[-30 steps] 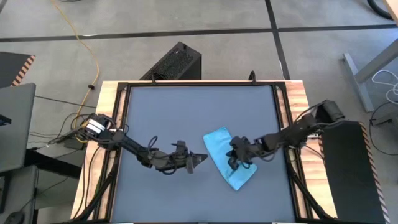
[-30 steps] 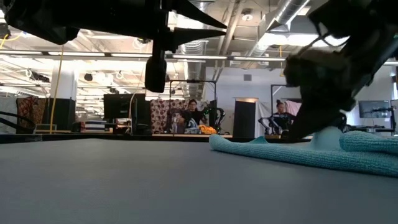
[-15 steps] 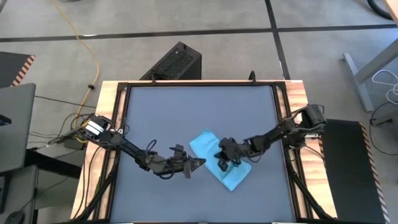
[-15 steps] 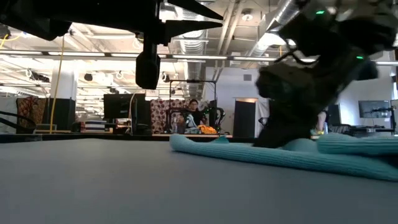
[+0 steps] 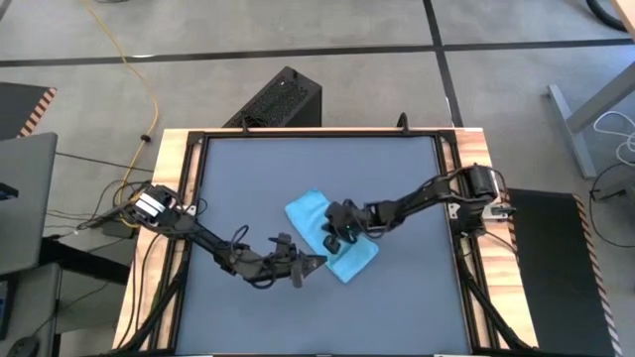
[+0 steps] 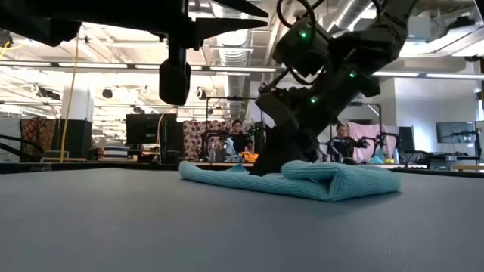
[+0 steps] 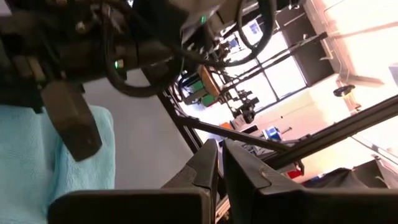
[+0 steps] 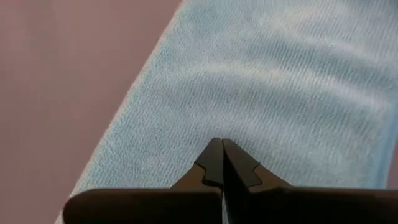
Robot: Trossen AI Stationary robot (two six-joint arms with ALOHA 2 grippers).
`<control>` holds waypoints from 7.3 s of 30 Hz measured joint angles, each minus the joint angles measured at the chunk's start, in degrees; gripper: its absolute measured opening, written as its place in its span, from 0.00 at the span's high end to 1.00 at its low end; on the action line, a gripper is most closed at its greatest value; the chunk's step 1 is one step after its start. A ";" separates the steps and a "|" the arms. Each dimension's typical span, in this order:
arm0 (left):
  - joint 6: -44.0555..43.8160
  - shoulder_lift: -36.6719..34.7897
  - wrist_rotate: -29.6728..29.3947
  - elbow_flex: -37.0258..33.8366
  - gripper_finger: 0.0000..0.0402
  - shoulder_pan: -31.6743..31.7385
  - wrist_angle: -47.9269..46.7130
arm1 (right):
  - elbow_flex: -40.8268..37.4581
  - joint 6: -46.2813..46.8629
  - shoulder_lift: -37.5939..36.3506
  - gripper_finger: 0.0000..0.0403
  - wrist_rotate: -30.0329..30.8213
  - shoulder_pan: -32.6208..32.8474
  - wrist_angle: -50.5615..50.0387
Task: Roll towel
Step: Roll the blue microfiber towel
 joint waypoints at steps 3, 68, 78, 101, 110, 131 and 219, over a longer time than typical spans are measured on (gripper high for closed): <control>0.22 0.00 -0.84 0.00 0.97 -0.56 0.02 | 0.26 -0.25 -0.86 0.95 0.00 -0.85 -0.03; -8.64 0.00 14.62 42.45 0.97 14.12 -115.74 | -1.92 23.86 -16.94 0.92 12.87 23.09 -39.34; -8.72 0.60 15.33 42.45 0.97 13.59 -116.33 | -7.12 29.26 -16.54 0.94 12.49 24.41 -35.05; -1.79 9.35 24.47 42.38 0.97 22.54 -123.98 | -3.90 28.34 -22.01 0.93 15.37 25.79 -36.79; 1.66 13.50 26.67 42.38 0.97 26.63 -124.02 | -3.90 28.34 -29.67 0.93 19.28 25.89 -43.41; 10.26 13.86 27.51 42.23 0.97 38.20 -115.26 | -3.90 28.40 -34.86 0.93 20.50 27.73 -46.54; 5.34 -18.18 21.70 -7.56 0.95 9.86 -27.53 | -12.73 54.48 -51.41 0.89 59.89 46.06 -43.38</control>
